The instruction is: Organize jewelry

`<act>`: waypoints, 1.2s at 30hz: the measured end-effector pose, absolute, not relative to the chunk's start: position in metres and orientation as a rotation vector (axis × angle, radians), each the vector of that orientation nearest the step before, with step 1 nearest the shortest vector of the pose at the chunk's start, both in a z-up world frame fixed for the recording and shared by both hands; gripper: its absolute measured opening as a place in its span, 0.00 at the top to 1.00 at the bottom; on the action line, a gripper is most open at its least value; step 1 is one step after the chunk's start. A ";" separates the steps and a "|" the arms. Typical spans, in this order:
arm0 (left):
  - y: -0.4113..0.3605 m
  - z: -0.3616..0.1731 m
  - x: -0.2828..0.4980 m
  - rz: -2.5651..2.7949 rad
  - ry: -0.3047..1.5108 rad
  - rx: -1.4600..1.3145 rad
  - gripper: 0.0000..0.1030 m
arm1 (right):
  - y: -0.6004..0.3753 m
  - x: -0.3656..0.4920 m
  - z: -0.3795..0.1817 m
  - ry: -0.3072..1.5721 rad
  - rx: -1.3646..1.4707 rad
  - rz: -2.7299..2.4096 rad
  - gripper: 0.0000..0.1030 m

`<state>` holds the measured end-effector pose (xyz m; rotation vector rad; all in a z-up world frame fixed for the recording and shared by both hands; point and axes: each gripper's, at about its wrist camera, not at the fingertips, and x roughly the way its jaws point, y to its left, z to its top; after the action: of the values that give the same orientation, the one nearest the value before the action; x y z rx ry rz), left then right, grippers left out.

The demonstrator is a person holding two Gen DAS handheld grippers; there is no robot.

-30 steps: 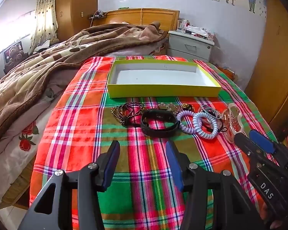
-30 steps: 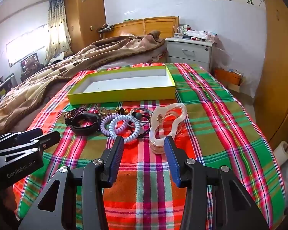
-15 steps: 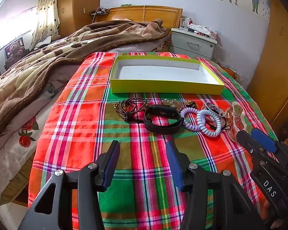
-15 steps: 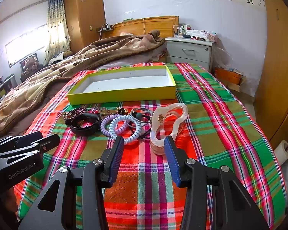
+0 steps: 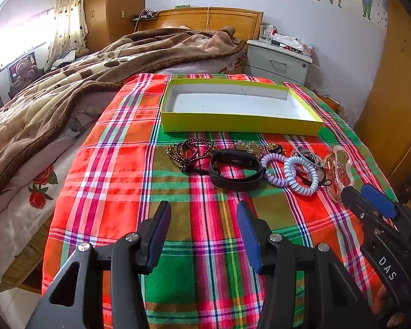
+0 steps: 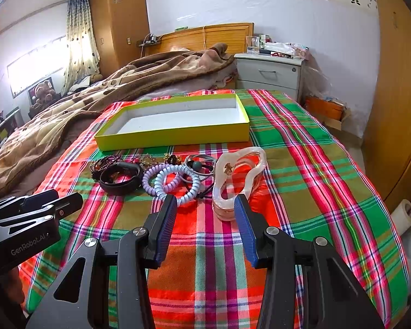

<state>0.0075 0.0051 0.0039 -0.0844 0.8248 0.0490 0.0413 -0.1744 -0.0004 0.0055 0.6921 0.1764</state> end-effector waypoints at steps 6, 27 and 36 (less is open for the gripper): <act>0.006 0.005 0.007 0.052 0.823 -0.087 0.50 | -0.176 0.041 0.000 0.691 0.008 0.177 0.57; 0.007 0.002 0.007 0.053 0.842 -0.085 0.50 | -0.177 0.041 0.000 0.690 0.010 0.176 0.57; 0.006 0.002 0.008 0.055 0.839 -0.083 0.50 | -0.178 0.040 0.001 0.688 0.013 0.178 0.57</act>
<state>0.0078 0.0056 0.0021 -0.0829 0.8386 0.0553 0.0399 -0.1781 0.0013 0.0130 0.6878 0.1777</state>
